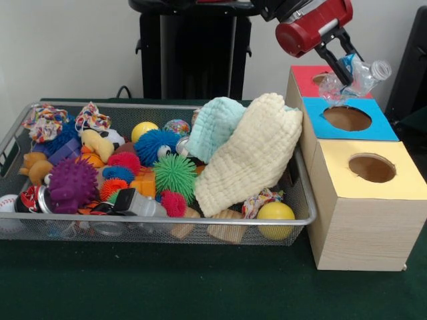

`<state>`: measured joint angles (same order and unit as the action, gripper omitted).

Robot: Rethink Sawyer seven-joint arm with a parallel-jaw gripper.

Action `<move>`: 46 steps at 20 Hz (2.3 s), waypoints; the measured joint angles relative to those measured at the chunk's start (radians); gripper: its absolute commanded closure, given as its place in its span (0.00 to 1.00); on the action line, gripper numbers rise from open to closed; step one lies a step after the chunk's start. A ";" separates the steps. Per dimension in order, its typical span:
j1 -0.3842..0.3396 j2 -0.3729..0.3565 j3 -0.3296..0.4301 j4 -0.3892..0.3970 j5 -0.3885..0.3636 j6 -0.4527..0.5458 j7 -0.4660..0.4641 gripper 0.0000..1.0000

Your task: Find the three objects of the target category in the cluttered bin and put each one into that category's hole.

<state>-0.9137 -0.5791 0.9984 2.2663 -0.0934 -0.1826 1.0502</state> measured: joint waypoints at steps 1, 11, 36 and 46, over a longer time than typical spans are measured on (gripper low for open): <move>0.001 0.002 -0.002 0.000 0.000 0.000 0.000 1.00; 0.028 0.057 -0.032 0.002 -0.006 -0.071 0.000 1.00; 0.082 0.108 -0.060 0.007 -0.005 -0.131 0.000 1.00; 0.082 0.156 -0.099 0.014 -0.022 -0.132 0.000 1.00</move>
<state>-0.8317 -0.4226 0.8992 2.2805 -0.1150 -0.3149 1.0504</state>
